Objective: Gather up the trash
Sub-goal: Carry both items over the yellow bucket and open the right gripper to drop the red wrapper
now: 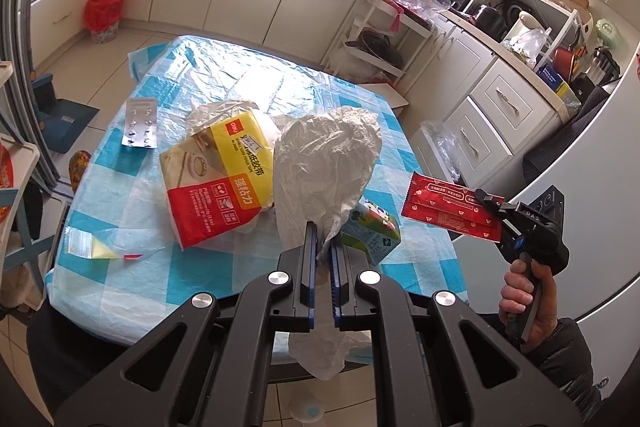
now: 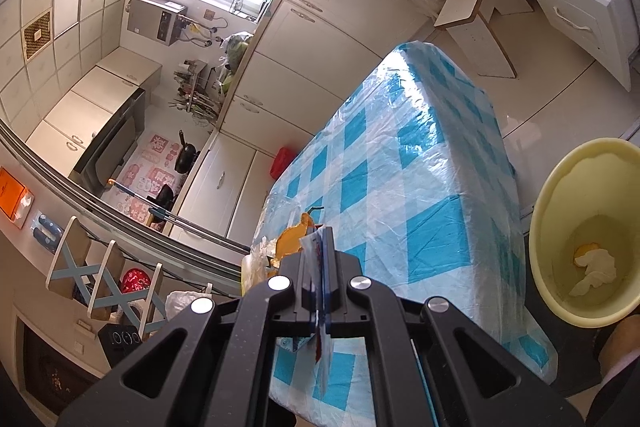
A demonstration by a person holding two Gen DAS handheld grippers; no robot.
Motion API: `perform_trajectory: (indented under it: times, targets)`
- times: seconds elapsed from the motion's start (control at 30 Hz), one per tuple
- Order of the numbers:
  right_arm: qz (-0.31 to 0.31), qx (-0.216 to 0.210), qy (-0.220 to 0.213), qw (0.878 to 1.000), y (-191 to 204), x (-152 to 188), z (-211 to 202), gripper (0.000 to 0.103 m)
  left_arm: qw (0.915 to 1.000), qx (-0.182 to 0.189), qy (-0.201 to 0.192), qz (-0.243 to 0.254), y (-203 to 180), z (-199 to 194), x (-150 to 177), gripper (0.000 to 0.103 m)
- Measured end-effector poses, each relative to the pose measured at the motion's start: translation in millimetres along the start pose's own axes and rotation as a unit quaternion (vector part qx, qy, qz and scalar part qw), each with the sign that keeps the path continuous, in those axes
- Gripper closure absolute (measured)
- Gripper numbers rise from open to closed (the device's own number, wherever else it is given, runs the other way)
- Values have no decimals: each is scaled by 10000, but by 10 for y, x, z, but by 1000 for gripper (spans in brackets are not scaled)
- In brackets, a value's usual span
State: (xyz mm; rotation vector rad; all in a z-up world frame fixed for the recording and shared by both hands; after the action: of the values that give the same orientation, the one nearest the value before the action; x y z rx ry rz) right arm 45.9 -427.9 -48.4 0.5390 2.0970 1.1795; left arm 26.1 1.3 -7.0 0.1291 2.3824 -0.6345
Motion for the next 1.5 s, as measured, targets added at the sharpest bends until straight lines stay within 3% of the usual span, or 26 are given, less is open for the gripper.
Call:
perform_trajectory:
  times: [0.27,0.47,0.7,0.8,0.93,0.97,1.0,1.07,1.17,1.33,1.4,1.5]
  targets:
    - [284,119,-576,9979,-177,-125,-304,100,9997,218,39,94,-142,127,-79,97]
    - [460,614,-1342,9880,-328,-211,-664,100,9988,456,81,165,-298,236,-149,97]
    - [569,2003,-1654,9640,-587,-277,-736,100,9958,836,113,361,-655,406,-275,97]
    - [464,2720,-1483,9497,-718,-348,-599,100,9938,1002,149,460,-849,500,-329,97]
    - [375,3344,-1122,9350,-898,-433,-322,100,9908,1201,205,597,-1134,632,-378,97]
    - [406,3469,-1040,9312,-959,-451,-267,95,9900,1235,224,635,-1209,671,-380,97]
    - [468,3555,-961,9285,-1033,-458,-237,76,9894,1263,244,669,-1267,708,-382,97]
    - [586,3710,-1004,9213,-1105,-492,-248,54,9877,1337,306,750,-1411,793,-386,97]
    - [610,3555,-1109,9261,-1030,-542,-322,53,9847,1448,432,863,-1628,938,-373,97]
    - [81,3129,-1413,9392,-500,-664,-580,41,9775,1644,722,1103,-2055,1300,-289,97]
    - [-442,3088,-1615,9363,-217,-692,-719,32,9746,1705,866,1163,-2217,1497,-226,97]
    - [-1140,3139,-2139,9180,62,-662,-944,25,9720,1798,1097,1043,-2395,1831,-145,97]
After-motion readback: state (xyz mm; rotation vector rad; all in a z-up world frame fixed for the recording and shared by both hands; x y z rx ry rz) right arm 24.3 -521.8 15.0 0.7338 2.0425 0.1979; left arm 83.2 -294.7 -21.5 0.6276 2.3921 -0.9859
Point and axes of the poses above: each gripper's, at about its wrist camera, not at the fingertips, and z roughly the way its jaws point, y to its left, x to its underside, the point moved 1 cm from there along z, roughly the way its jaws point, and after that the axes turned 3 degrees about z, right-handed, at the moved point
